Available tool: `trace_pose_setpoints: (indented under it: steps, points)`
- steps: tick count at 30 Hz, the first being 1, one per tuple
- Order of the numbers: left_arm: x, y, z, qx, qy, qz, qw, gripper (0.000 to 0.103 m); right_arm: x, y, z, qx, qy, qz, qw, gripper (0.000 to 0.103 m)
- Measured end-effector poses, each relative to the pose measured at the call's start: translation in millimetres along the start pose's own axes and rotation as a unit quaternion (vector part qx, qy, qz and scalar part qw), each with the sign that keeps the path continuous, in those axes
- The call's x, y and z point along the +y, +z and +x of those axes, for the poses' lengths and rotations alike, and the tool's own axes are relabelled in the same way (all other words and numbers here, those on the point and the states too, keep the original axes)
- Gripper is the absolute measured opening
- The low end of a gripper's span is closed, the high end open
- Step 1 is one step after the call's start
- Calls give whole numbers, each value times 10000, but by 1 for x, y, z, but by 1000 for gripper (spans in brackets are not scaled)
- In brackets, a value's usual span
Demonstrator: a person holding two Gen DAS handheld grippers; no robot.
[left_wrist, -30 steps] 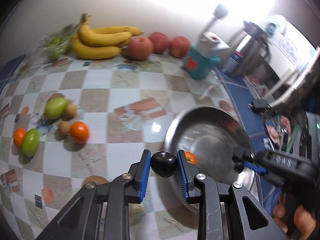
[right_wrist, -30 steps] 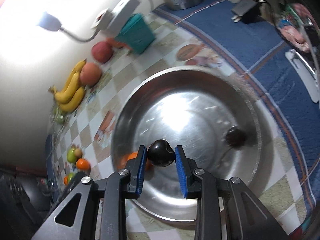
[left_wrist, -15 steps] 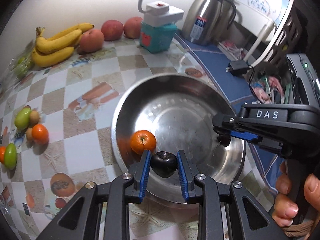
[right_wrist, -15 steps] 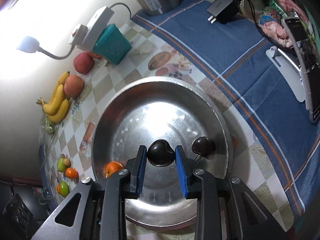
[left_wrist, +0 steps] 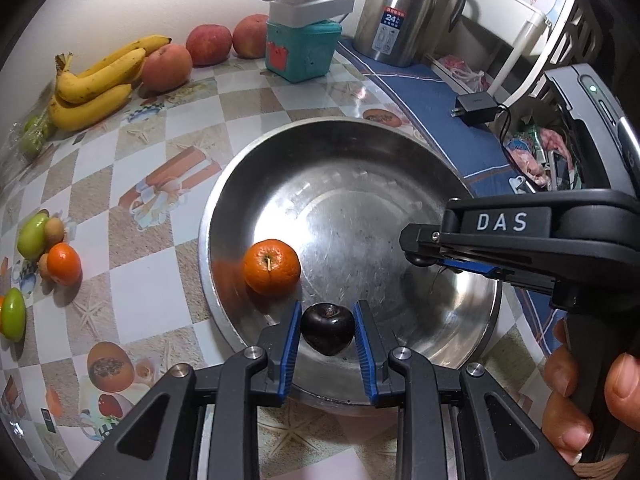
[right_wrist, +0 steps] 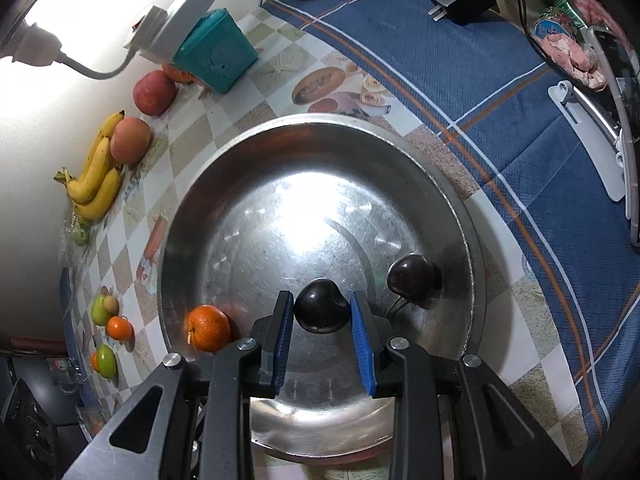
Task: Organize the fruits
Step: 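Open the right gripper over the plate while the left gripper releases its plum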
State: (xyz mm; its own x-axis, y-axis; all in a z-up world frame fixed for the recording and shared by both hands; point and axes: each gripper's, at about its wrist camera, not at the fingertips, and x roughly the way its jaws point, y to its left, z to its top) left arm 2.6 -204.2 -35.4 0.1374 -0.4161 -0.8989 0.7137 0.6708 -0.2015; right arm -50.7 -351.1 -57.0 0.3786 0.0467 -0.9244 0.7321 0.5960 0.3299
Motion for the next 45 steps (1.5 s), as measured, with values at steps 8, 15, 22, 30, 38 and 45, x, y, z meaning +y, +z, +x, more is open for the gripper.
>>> trace_pose_setpoints:
  steps: [8, 15, 22, 30, 38, 45]
  points:
    - [0, 0, 3, 35, 45, 14, 10000, 30, 3, -2, 2, 104, -132, -39, 9999, 31]
    - [-1, 1, 1, -13, 88, 39, 10000, 36, 8, -1, -6, -17, -125, -64, 9999, 40]
    - [0, 4, -8, -130, 26, -4, 9999, 53, 14, 0, -23, -260, -42, -119, 9996, 40]
    - [22, 8, -18, -251, 384, -382, 9982, 58, 14, 2, -23, -255, -61, -134, 9996, 40]
    - [77, 11, -29, -299, 1116, -1341, 9842, 63, 17, 0, -19, -191, -126, -208, 9995, 40]
    - [131, 0, -40, -302, 1424, -2285, 9626, 69, 30, -4, -18, -190, -179, -420, 9988, 40]
